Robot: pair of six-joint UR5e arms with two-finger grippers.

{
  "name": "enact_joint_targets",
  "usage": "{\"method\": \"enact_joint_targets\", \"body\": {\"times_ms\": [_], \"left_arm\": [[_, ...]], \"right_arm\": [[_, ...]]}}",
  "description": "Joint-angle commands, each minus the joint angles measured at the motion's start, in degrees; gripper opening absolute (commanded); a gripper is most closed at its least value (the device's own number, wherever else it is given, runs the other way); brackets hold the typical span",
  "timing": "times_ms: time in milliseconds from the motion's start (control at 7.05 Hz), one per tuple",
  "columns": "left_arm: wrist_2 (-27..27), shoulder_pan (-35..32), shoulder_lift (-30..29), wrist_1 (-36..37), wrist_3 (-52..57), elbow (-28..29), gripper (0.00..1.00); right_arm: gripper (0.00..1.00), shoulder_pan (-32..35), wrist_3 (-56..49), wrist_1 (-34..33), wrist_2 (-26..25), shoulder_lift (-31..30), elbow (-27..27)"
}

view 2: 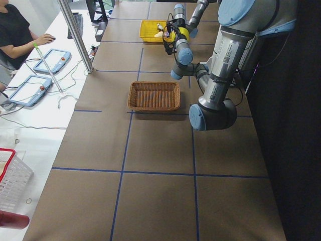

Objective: Move tape to another basket

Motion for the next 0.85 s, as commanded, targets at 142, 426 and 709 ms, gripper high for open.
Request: {"method": "enact_joint_targets", "body": {"times_ms": [142,426,709], "left_arm": [[0.1,0.3,0.1,-0.1,0.1,0.1,0.92],[0.0,0.7,0.3,0.0,-0.8,-0.3,0.2],[0.0,0.8,0.6,0.0,-4.0,-0.9,0.0]], "right_arm": [[0.03,-0.4,-0.1,0.1,-0.4,-0.1,0.0],[0.99,-0.6,-0.2,0.0,-1.6,0.1,0.2],[1.0,-0.6,-0.2,0.1,-2.1,0.0,0.4]]}}
